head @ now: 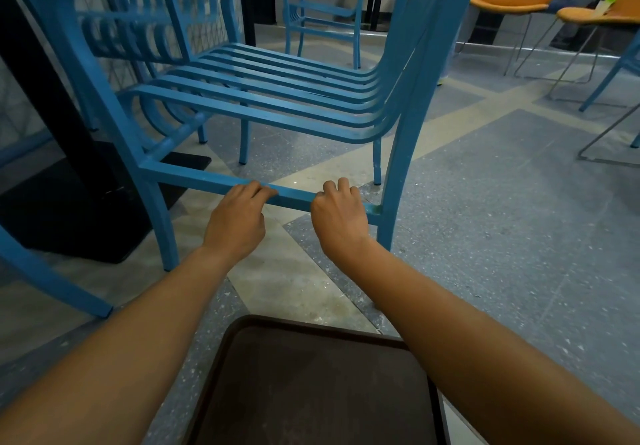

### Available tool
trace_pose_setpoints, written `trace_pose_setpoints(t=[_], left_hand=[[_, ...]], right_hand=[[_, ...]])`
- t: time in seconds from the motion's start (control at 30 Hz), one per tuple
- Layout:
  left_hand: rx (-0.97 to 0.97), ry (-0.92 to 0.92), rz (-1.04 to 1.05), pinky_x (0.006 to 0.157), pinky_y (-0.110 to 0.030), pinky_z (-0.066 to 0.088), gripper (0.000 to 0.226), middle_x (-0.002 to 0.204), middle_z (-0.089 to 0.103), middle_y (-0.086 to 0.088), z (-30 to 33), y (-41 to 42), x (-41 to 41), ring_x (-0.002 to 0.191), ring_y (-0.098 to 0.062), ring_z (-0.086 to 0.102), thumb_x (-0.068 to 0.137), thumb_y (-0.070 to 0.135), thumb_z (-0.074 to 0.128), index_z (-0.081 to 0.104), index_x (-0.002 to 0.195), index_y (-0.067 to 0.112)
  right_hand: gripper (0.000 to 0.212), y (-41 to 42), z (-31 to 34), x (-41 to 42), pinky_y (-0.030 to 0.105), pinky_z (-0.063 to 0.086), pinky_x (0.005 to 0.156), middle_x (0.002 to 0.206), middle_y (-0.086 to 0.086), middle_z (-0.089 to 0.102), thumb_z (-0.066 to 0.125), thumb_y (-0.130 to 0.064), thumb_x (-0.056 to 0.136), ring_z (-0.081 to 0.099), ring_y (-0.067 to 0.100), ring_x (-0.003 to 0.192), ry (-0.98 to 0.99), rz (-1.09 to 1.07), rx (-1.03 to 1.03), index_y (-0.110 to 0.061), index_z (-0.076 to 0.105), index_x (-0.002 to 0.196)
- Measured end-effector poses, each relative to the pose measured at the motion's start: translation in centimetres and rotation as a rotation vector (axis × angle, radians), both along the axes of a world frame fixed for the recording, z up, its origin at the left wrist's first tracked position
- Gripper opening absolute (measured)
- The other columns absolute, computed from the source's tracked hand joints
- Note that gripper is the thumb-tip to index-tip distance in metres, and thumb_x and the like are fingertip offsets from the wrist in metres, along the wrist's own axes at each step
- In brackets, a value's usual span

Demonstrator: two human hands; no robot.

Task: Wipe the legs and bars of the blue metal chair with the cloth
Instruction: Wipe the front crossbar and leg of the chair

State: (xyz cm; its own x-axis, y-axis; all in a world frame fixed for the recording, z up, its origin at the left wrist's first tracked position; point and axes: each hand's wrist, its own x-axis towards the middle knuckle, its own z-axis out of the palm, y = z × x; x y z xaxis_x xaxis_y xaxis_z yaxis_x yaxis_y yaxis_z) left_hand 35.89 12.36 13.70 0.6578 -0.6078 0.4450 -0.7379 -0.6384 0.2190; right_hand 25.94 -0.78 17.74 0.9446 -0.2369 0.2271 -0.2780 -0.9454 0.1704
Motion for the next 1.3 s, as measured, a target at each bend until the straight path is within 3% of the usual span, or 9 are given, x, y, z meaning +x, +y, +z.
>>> trace_pose_setpoints(t=[0.23, 0.37, 0.47, 0.57, 0.63, 0.73, 0.87, 1.03, 1.3], left_hand=[[0.021, -0.065, -0.034, 0.101, -0.038, 0.039, 0.05, 0.127, 0.052, -0.005, -0.1, 0.0, -0.6, 0.115, -0.027, 0.049, 0.08, -0.003, 0.055, 0.051, 0.128, 0.014], [0.018, -0.128, -0.089, 0.102, -0.042, 0.039, 0.052, 0.128, 0.053, -0.008, -0.5, -0.5, -1.7, 0.114, -0.03, 0.052, 0.076, -0.005, 0.059, 0.052, 0.125, 0.011], [0.017, -0.151, -0.138, 0.107, -0.044, 0.038, 0.053, 0.132, 0.051, -0.008, -0.7, -1.1, -2.5, 0.118, -0.029, 0.051, 0.078, -0.002, 0.059, 0.05, 0.128, 0.011], [0.042, -0.146, -0.14, 0.113, -0.043, 0.024, 0.057, 0.143, 0.043, -0.006, -1.2, -1.9, -3.1, 0.132, -0.028, 0.041, 0.085, 0.01, 0.057, 0.039, 0.139, 0.015], [0.081, -0.114, -0.125, 0.115, -0.041, 0.011, 0.06, 0.152, 0.029, -0.003, -1.6, -2.3, -3.4, 0.141, -0.024, 0.026, 0.092, 0.026, 0.051, 0.024, 0.146, 0.02], [0.146, -0.045, -0.091, 0.116, -0.039, -0.004, 0.065, 0.158, 0.004, 0.004, -2.2, -2.6, -3.3, 0.146, -0.019, 0.002, 0.095, 0.046, 0.035, 0.002, 0.148, 0.028], [0.207, -0.019, -0.053, 0.115, -0.041, -0.008, 0.068, 0.158, -0.006, 0.004, -2.9, -2.8, -3.2, 0.145, -0.017, -0.009, 0.093, 0.058, 0.024, -0.006, 0.147, 0.029], [0.227, -0.016, -0.048, 0.115, -0.041, -0.008, 0.069, 0.158, -0.006, 0.004, -2.6, -2.7, -3.4, 0.145, -0.018, -0.009, 0.095, 0.047, 0.035, -0.005, 0.148, 0.029], [0.218, -0.022, -0.052, 0.118, -0.042, -0.004, 0.07, 0.158, -0.002, 0.004, -2.2, -2.6, -3.4, 0.146, -0.019, -0.004, 0.094, 0.031, 0.043, -0.002, 0.148, 0.029]], right_hand=[[0.028, -1.0, -0.2, -2.4, 0.041, 0.04, 0.092, 0.114, 0.012, 0.056, 0.048, -0.009, 0.093, 0.047, 0.029, 0.105, -0.169, 0.017, -0.019, -0.003, 0.055, 0.12], [0.027, -3.5, -0.8, -3.0, 0.04, 0.051, 0.071, 0.099, 0.014, 0.066, 0.07, -0.004, 0.077, 0.058, 0.03, 0.087, -0.392, -0.08, 0.038, -0.002, 0.065, 0.104], [0.044, -4.1, -1.2, -2.8, 0.037, 0.052, 0.079, 0.114, 0.011, 0.062, 0.073, -0.012, 0.077, 0.056, 0.028, 0.101, -0.287, -0.141, 0.041, -0.005, 0.058, 0.117], [0.041, -3.6, -2.0, -2.4, 0.04, 0.044, 0.094, 0.131, 0.015, 0.05, 0.051, -0.012, 0.093, 0.04, 0.032, 0.124, -0.157, -0.161, 0.04, -0.002, 0.042, 0.132], [0.039, -3.3, -2.6, -2.3, 0.04, 0.043, 0.094, 0.132, 0.016, 0.05, 0.044, -0.011, 0.095, 0.036, 0.034, 0.127, -0.144, -0.177, 0.038, -0.002, 0.04, 0.133], [0.032, -3.4, -3.5, -2.4, 0.039, 0.048, 0.077, 0.115, 0.017, 0.062, 0.052, -0.009, 0.09, 0.051, 0.036, 0.107, -0.231, -0.184, 0.034, -0.002, 0.054, 0.121], [0.027, -4.4, -4.9, -2.8, 0.036, 0.049, 0.059, 0.092, 0.012, 0.067, 0.071, -0.003, 0.075, 0.056, 0.029, 0.079, -0.404, -0.094, 0.028, -0.003, 0.066, 0.102], [0.03, -5.4, -5.7, -3.6, 0.036, 0.053, 0.057, 0.091, 0.011, 0.066, 0.074, 0.001, 0.07, 0.056, 0.029, 0.076, -0.561, 0.033, 0.085, -0.004, 0.069, 0.098], [0.031, -6.4, -6.6, -4.1, 0.033, 0.053, 0.058, 0.09, 0.011, 0.064, 0.077, 0.0, 0.067, 0.056, 0.025, 0.072, -0.576, 0.14, 0.004, -0.004, 0.069, 0.097]])
